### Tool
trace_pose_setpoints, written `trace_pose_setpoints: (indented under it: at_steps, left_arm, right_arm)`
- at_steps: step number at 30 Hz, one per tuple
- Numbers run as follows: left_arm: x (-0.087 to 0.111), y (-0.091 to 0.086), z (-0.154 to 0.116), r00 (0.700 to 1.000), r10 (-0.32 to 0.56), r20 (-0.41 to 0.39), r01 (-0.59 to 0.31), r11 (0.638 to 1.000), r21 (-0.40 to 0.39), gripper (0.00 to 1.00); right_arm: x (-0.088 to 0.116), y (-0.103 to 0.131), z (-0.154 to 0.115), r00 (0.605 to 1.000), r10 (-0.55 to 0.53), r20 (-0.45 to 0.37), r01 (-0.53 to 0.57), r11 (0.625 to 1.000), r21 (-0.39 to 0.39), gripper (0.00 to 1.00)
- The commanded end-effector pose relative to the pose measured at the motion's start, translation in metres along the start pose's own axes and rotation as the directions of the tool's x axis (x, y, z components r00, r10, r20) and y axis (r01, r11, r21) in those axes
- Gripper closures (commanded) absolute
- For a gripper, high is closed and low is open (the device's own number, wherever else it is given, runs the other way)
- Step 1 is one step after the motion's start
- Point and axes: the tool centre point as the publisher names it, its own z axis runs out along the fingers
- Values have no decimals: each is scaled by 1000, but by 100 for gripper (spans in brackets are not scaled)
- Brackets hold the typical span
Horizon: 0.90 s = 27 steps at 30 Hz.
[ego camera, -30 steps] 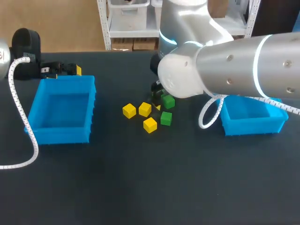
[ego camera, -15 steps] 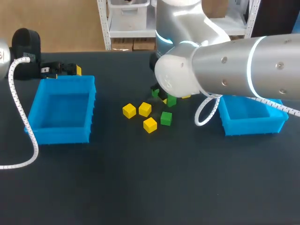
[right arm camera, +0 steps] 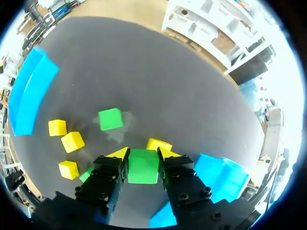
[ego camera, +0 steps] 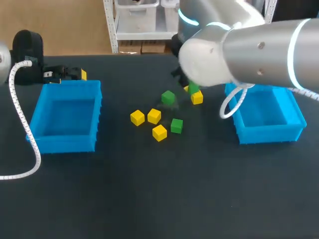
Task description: Put the green cubes in the right bin and the yellow cubes in the left bin.
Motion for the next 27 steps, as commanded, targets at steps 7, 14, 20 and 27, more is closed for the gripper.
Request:
trace_pose_setpoints:
  at_steps: [7,14,20,27]
  left_arm:
    - [2,3,0,1000,3,7,-3,1000,15,0]
    - [2,3,0,1000,3,7,-3,1000,15,0]
    - [2,3,0,1000,3,7,-3,1000,15,0]
    - [2,3,0,1000,3,7,-3,1000,15,0]
  right_arm:
    - [36,-53,-38,988,106,112,-109,994,17,100]
    - [68,-80,-42,978,180,107,-184,982,28,100]
    - [100,-105,-42,964,250,94,-255,966,47,100]
    - [130,-121,-27,949,308,63,-311,949,54,100]
